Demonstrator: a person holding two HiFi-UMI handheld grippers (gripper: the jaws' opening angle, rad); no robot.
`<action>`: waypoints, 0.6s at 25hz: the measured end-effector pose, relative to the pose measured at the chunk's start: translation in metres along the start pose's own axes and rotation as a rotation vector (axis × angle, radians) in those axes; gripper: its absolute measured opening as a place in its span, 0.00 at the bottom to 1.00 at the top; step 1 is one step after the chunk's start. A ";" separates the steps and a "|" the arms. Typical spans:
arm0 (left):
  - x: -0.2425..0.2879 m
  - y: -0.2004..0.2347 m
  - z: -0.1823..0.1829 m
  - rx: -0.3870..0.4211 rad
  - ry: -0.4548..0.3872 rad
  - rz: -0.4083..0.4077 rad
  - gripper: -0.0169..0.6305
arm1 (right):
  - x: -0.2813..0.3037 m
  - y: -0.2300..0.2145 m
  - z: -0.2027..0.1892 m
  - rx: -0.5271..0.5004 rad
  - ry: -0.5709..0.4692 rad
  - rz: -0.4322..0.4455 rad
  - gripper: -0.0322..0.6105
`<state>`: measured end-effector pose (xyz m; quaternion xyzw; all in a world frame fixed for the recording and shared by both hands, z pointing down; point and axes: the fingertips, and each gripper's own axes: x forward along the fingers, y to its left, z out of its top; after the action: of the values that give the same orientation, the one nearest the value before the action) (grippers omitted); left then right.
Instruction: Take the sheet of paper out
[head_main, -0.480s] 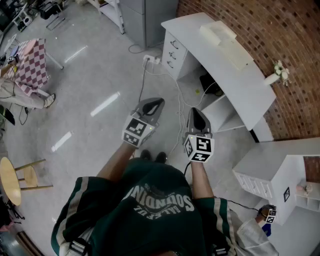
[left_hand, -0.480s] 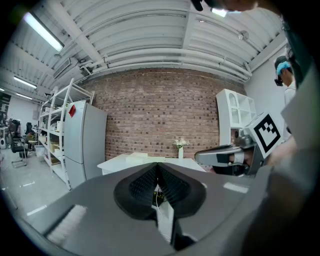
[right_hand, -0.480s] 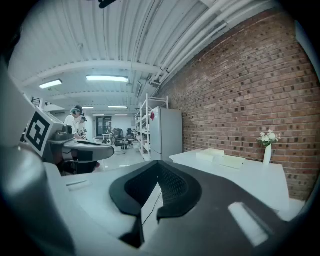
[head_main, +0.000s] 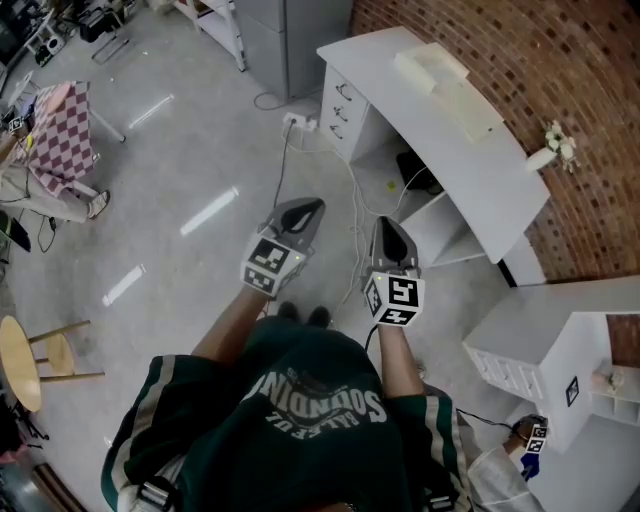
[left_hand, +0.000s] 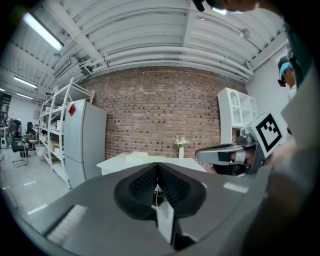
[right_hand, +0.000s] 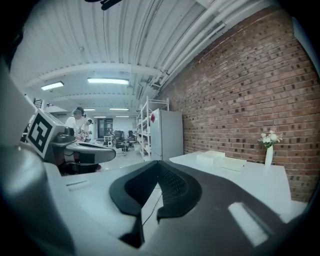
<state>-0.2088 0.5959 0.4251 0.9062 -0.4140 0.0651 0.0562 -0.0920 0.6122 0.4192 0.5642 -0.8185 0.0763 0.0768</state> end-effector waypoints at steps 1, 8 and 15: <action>0.003 0.000 -0.001 -0.003 0.004 0.000 0.04 | 0.001 -0.001 0.000 0.000 0.000 0.006 0.05; 0.023 -0.006 0.000 -0.005 0.010 0.015 0.04 | 0.006 -0.017 -0.004 0.007 0.007 0.034 0.05; 0.045 -0.013 -0.001 -0.016 0.012 0.033 0.04 | 0.012 -0.038 -0.011 0.014 0.023 0.059 0.05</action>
<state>-0.1693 0.5712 0.4334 0.8983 -0.4291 0.0680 0.0648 -0.0607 0.5901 0.4335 0.5397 -0.8332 0.0908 0.0797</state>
